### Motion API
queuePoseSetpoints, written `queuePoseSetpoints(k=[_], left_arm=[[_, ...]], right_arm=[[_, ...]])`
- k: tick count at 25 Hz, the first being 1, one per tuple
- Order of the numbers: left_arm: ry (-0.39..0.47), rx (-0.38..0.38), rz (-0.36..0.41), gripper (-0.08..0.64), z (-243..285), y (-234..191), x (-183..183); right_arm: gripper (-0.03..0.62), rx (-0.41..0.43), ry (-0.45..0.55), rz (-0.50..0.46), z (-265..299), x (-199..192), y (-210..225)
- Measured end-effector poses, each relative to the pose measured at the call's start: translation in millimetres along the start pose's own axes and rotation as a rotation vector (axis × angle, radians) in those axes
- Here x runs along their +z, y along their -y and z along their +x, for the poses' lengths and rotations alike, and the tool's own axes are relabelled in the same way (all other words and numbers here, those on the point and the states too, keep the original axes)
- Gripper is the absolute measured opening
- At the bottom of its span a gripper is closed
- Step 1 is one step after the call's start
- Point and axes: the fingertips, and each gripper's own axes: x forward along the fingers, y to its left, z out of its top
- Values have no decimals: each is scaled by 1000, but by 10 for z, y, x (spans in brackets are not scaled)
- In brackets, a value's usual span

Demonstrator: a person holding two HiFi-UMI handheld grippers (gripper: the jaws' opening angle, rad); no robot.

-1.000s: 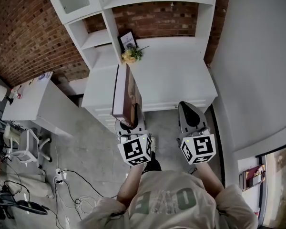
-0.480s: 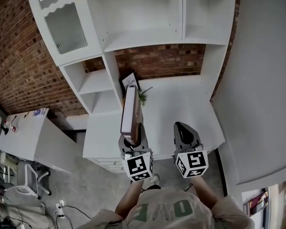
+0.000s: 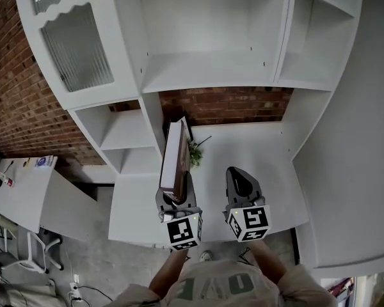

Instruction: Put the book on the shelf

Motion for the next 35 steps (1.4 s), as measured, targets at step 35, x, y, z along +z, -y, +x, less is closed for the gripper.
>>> queuePoseSetpoints(k=[35], left_arm=[[-103, 68, -8, 155, 335, 127, -60]], right_arm=[[17, 71, 33, 8, 403, 7, 316]])
